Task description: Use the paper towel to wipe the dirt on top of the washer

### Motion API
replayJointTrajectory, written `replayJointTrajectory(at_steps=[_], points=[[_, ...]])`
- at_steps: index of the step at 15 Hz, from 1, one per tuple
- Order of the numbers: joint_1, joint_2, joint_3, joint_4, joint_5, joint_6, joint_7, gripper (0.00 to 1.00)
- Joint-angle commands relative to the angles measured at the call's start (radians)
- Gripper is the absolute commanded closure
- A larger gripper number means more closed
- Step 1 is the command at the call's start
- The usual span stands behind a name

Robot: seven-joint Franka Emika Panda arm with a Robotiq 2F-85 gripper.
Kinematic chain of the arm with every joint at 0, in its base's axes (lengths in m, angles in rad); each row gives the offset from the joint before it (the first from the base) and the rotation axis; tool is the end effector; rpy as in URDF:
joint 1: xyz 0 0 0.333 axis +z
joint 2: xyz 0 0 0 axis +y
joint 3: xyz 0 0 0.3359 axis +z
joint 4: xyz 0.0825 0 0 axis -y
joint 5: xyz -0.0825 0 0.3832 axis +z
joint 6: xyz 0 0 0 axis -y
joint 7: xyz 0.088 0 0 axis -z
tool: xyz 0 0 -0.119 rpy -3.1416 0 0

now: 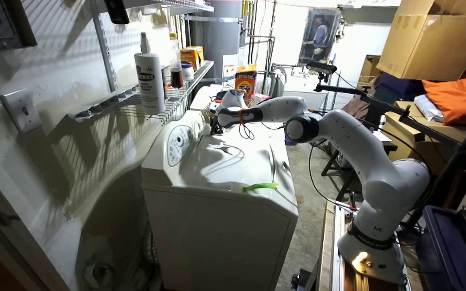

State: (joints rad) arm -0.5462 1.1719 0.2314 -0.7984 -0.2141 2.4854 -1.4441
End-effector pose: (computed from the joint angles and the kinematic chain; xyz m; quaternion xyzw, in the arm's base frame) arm 0.7812 -0.3662 0.2641 0.8307 0.4901 0.1676 0.2039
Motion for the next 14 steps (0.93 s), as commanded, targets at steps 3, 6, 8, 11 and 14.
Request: replayJointTrajectory(at_steps=[3,6,8,11,14], points=[[-0.029,-0.032,0.062,-0.028,0.035,-0.249,-0.051,0.99],[-0.043,-0.051,0.086,-0.036,0.043,-0.355,-0.061,0.99],[-0.053,-0.058,0.103,-0.038,0.048,-0.421,-0.073,0.99],[-0.066,-0.066,0.125,-0.040,0.054,-0.517,-0.091,0.99],[-0.077,-0.072,0.146,-0.047,0.059,-0.602,-0.107,0.99]])
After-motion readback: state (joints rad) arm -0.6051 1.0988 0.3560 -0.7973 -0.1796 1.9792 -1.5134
